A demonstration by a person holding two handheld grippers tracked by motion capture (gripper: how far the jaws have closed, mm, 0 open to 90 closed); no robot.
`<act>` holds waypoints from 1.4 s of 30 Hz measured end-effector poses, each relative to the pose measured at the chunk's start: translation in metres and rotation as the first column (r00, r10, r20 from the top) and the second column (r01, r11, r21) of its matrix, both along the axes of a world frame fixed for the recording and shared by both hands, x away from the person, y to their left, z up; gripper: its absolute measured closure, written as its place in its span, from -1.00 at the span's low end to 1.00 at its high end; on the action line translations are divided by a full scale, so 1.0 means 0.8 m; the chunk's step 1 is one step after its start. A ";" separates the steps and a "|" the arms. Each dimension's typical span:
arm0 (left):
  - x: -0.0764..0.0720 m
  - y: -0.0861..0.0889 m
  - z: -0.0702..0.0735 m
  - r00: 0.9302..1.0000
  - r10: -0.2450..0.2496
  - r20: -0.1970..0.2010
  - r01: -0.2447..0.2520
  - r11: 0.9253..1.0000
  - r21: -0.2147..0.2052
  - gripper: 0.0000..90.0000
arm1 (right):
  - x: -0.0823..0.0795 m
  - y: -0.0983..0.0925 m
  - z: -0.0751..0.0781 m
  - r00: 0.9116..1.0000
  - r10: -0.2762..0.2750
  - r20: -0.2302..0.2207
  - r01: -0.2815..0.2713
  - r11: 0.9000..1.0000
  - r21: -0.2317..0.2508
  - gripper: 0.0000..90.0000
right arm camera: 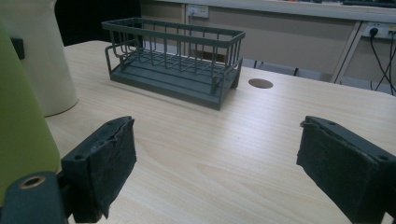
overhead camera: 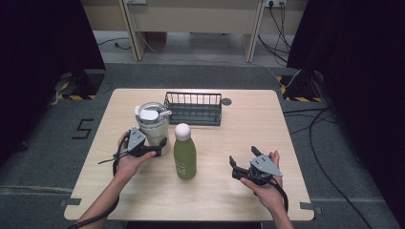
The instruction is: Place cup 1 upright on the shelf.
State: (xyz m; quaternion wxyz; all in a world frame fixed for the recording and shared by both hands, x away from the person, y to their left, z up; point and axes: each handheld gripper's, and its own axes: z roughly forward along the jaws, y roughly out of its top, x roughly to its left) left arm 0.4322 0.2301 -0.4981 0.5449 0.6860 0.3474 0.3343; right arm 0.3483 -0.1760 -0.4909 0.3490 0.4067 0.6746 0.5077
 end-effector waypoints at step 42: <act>0.006 -0.030 0.021 0.999 -0.033 0.035 0.035 0.998 -0.046 -0.78 | 0.004 -0.008 -0.003 0.999 -0.038 -0.022 0.038 0.999 0.007 -0.70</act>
